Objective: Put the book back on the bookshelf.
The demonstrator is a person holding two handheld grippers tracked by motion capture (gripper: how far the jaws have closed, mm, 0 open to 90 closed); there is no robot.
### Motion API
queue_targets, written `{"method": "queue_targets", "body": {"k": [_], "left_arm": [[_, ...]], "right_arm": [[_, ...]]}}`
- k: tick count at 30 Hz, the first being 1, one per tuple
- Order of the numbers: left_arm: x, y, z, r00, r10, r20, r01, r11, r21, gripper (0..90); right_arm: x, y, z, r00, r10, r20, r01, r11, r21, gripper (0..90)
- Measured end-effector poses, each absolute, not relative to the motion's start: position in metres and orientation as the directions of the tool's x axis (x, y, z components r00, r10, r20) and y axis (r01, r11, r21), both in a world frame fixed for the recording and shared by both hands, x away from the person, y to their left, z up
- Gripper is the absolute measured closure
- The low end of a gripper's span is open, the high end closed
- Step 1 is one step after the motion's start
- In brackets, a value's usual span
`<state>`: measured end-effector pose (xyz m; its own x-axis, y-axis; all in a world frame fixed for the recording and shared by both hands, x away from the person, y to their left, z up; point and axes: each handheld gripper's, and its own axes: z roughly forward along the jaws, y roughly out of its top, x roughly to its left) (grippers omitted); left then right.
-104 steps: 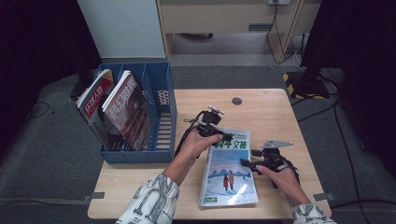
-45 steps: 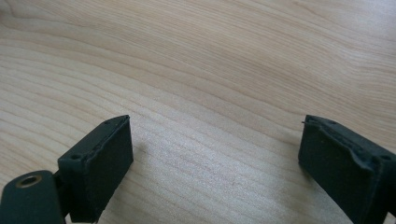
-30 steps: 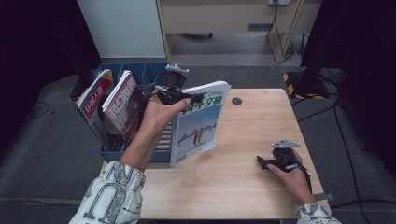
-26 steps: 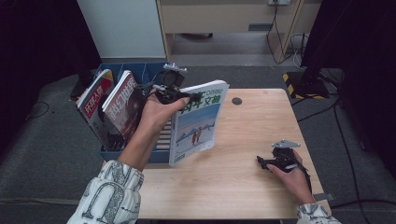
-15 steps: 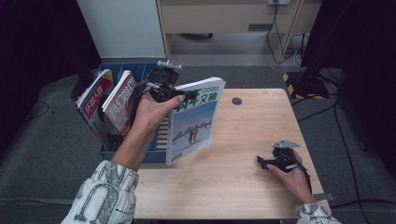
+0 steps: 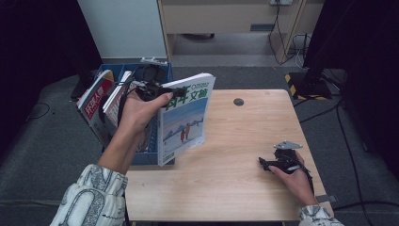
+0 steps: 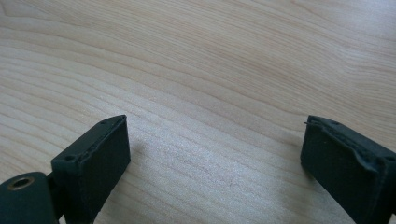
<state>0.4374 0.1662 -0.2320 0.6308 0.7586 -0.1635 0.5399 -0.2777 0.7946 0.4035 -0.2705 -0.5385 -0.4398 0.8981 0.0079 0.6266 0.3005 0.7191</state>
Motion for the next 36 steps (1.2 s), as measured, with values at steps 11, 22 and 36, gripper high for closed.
{"method": "queue_targets", "body": {"k": [11,22,36], "left_arm": [[0.427,0.200,-0.221,0.582,0.799,-0.153,0.538,-0.237,0.809,73.4],[0.415,0.235,-0.211,0.535,0.830,-0.157,0.541,-0.194,0.819,73.4],[0.411,0.265,-0.208,0.469,0.868,-0.160,0.554,-0.149,0.819,73.4]], "right_arm": [[0.404,-0.270,-0.539,-0.440,0.898,0.008,0.626,0.301,0.719,8.5],[0.404,-0.271,-0.539,-0.444,0.896,0.006,0.625,0.304,0.719,8.3],[0.404,-0.271,-0.539,-0.442,0.897,0.008,0.628,0.303,0.717,8.3]]}}
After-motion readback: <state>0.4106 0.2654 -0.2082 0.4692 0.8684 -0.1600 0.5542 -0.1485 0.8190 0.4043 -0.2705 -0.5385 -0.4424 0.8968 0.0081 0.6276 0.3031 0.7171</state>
